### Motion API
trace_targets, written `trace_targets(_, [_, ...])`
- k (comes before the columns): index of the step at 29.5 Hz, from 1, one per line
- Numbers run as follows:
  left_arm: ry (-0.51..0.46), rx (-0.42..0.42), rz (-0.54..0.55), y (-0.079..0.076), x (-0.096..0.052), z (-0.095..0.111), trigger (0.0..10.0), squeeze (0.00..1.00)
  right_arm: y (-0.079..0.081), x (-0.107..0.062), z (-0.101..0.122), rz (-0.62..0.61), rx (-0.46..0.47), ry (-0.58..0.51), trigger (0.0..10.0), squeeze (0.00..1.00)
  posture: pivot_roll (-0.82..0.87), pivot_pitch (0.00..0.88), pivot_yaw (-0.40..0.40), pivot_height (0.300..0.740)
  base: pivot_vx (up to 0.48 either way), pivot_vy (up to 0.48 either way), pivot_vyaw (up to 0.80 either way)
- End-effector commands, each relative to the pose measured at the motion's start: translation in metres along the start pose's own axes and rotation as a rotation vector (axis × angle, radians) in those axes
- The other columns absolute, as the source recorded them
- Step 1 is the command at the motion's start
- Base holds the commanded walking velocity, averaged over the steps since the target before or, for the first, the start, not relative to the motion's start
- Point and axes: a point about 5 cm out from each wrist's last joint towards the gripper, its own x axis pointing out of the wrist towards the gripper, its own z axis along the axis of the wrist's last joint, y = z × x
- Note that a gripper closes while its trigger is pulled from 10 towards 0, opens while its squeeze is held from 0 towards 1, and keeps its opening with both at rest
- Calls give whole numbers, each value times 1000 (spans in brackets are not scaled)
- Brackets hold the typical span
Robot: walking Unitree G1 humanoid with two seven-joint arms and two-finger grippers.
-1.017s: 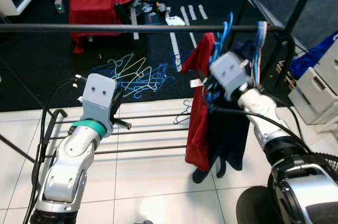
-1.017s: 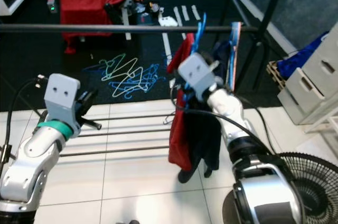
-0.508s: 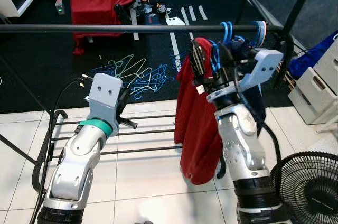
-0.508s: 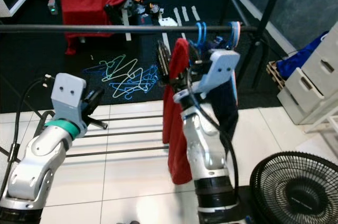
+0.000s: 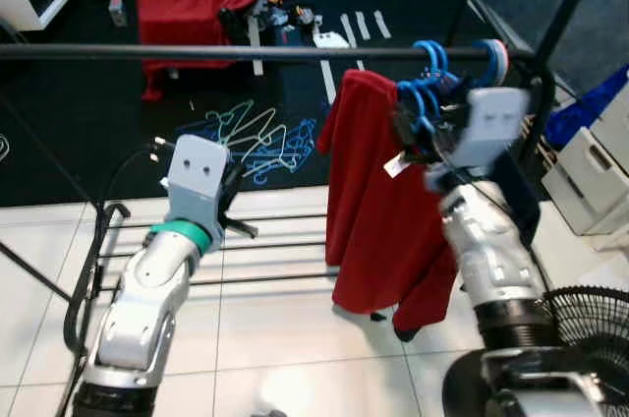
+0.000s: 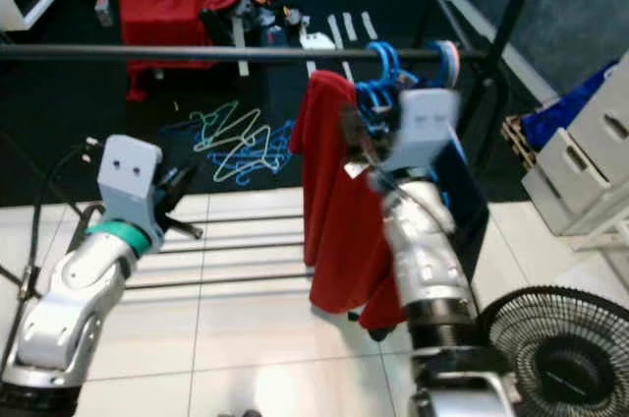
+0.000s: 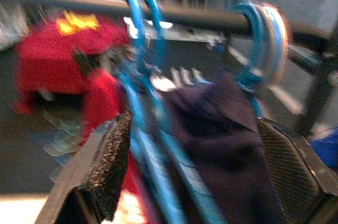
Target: Hang hanger
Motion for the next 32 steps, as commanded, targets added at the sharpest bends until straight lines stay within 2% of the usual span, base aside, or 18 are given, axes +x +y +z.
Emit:
trace_targets(1, [7,0,-3,0,-1,-3,10000,0,0,0,-3,-8,-23,11,10000,0,22,72,105,740,0,0,0])
trace_targets(2, [9,1,-5,0,-1,-3,10000,0,-10,-1,-5,5,-45,28,10000,1000,20,77,111,740,0,0,0])
trace_targets(4, [9,1,-5,0,-1,-3,10000,0,-10,-1,-5,5,-45,28,10000,1000,20,77,111,740,0,0,0])
trace_targets(5, [10,1,-7,0,-1,-3,10000,0,-11,-4,-8,66,-30,46,10000,1000,18,78,114,740,0,0,0])
trace_targets(6, [10,1,-8,0,-1,-3,10000,0,-8,-6,-11,127,-22,63,10000,380,20,79,115,740,0,0,0])
trace_targets(11, [10,1,-9,0,0,-3,10000,0,-6,-8,-13,170,-17,74,10000,380,20,79,115,740,0,0,0])
trace_targets(12, [10,1,-10,0,0,-3,10000,0,0,-8,-16,226,-21,83,10000,0,22,81,119,740,0,0,0])
trace_targets(15, [11,5,-11,1,0,-3,10000,0,17,-5,-17,342,-55,79,10000,0,32,81,120,740,0,0,0])
trace_targets(16, [11,5,-11,1,0,-3,10000,0,17,-5,-17,342,-55,79,10000,0,32,81,120,740,0,0,0])
trace_targets(18, [11,7,-10,1,0,-2,10000,0,29,0,-18,400,-129,65,10000,0,38,80,119,740,0,0,0])
trace_targets(20, [10,8,-8,2,-1,-2,10000,0,31,2,-19,404,-145,64,10000,0,43,80,118,740,0,0,0])
trace_targets(27, [11,13,-3,3,-2,-2,10000,0,30,5,-22,386,-165,81,10000,0,55,85,119,740,0,0,0])
trace_targets(32, [13,18,0,5,-4,-1,10000,0,21,10,-21,358,-196,97,10000,0,64,91,122,740,0,0,0])
